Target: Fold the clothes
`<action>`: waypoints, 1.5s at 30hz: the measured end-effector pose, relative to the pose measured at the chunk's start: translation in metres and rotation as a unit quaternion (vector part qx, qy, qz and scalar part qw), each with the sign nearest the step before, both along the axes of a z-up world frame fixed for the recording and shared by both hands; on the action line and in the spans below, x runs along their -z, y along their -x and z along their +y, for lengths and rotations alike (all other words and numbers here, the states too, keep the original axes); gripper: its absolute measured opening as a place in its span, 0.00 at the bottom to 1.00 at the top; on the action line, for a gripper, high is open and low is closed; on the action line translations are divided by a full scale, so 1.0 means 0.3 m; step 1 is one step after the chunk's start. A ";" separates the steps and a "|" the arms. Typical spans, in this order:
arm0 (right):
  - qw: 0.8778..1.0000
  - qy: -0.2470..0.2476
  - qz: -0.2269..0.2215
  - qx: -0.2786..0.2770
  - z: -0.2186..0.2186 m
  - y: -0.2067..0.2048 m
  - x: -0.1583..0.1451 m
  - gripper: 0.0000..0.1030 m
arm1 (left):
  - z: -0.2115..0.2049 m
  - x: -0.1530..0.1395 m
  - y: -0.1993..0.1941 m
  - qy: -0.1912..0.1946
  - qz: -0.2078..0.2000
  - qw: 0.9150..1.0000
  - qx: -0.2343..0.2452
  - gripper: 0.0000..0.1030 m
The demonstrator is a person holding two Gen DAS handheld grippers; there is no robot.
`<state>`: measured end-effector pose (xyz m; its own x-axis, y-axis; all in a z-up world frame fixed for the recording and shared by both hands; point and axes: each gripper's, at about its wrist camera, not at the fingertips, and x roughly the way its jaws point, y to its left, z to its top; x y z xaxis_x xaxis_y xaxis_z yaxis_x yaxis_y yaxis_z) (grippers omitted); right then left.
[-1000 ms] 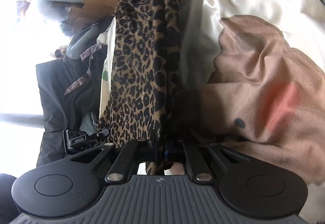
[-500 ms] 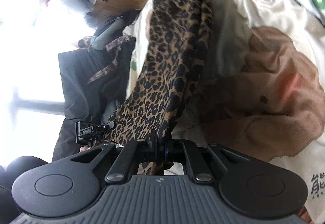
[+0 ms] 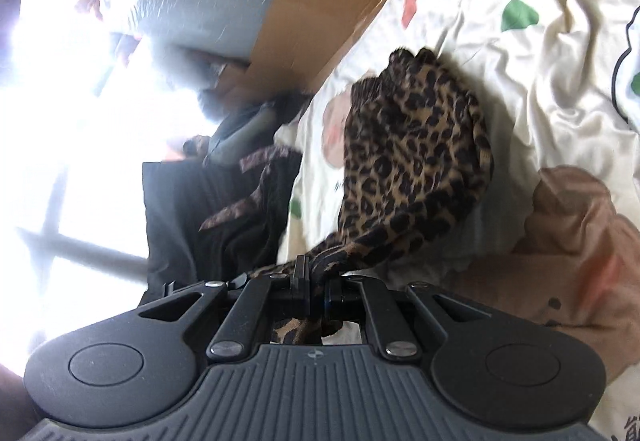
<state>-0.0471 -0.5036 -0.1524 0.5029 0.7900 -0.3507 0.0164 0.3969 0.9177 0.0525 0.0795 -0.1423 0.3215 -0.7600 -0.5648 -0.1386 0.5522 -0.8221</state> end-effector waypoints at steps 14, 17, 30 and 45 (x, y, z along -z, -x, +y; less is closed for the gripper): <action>0.999 0.009 0.006 0.046 -0.024 -0.116 0.041 0.05 | -0.152 -0.034 -0.222 -0.152 0.015 0.988 0.033 0.07; 0.999 0.004 0.006 0.051 -0.031 -0.143 0.077 0.05 | -0.189 -0.037 -0.262 -0.186 0.017 0.981 0.046 0.07; 0.996 0.011 0.023 0.086 -0.053 -0.202 0.198 0.05 | -0.374 -0.059 -0.434 -0.318 0.046 0.940 0.118 0.07; 0.992 0.015 0.059 0.112 -0.076 -0.254 0.294 0.07 | -0.513 0.045 -0.587 -0.375 0.060 0.914 0.143 0.07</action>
<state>0.0290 -0.5263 -0.2406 0.6187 0.6511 -0.4396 0.2141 0.3986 0.8918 0.2285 -0.0743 -0.1558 0.0719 -0.1876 -0.9796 0.0358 0.9820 -0.1854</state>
